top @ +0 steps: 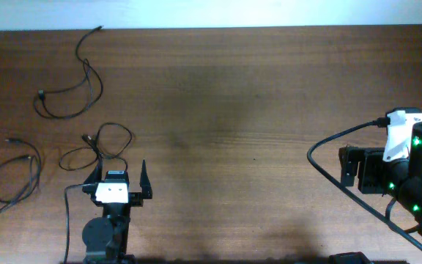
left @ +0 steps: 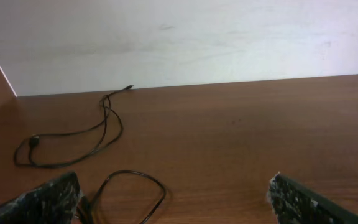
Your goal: Untangle cables
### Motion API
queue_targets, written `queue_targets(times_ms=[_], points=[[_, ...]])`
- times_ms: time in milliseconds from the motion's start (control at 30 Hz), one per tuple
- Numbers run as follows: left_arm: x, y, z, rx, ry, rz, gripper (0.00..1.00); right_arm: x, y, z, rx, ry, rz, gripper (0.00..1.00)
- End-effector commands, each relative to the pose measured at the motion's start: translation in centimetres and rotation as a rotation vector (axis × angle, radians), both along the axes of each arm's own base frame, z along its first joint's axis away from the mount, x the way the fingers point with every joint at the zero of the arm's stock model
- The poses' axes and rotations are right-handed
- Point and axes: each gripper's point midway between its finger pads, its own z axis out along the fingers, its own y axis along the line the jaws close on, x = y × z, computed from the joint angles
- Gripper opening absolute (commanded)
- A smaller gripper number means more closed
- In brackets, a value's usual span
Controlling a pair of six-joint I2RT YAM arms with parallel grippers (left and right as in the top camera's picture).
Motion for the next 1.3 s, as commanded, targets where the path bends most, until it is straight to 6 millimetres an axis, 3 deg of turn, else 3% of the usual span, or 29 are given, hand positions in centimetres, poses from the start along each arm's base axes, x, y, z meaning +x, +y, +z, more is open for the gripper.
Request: queue_targets(times_ms=[0, 167, 533, 667, 733, 867, 900, 967, 1133, 1233, 1267], points=[[0.0, 0.3, -0.2, 0.020, 0.000, 0.016, 0.99, 0.0, -0.2, 0.4, -0.004, -0.015, -0.009, 0.99], [0.0, 1.3, -0.2, 0.020, 0.000, 0.055, 0.99, 0.0, -0.2, 0.4, -0.004, -0.015, -0.009, 0.98], [0.0, 1.3, -0.3, 0.020, 0.002, 0.056, 0.99, -0.1, -0.2, 0.6, -0.004, -0.021, -0.009, 0.98], [0.0, 1.3, -0.3, 0.020, 0.002, 0.056, 0.99, -4.4, -0.6, 0.4, 0.003, -0.087, -0.009, 0.98], [0.0, 1.3, -0.3, 0.020, 0.002, 0.056, 0.99, -2.7, -0.5, 0.9, 0.022, -0.272, -0.010, 0.98], [0.0, 1.3, -0.3, 0.020, 0.003, 0.056, 0.99, 3.5, -1.0, 2.2, 0.045, -0.634, -0.053, 0.98], [0.0, 1.3, -0.3, 0.020, 0.003, 0.056, 0.99, 4.5, -1.6, 1.2, 0.038, -0.655, -0.078, 0.98], [0.0, 1.3, -0.3, 0.020, 0.002, 0.056, 0.99, 4.3, -2.0, 0.1, 0.032, -0.647, -0.095, 0.98], [0.0, 1.3, -0.3, 0.020, 0.003, 0.056, 0.99, -0.2, -3.1, -2.4, 0.020, -0.766, -0.143, 0.98], [0.0, 1.3, -0.3, 0.020, 0.003, 0.056, 0.99, -1.3, -4.3, -7.7, -0.003, -0.787, -0.198, 0.98], [0.0, 1.3, -0.3, 0.020, 0.003, 0.056, 0.99, -0.7, -4.3, -8.1, -0.002, -0.803, -0.195, 0.98]])
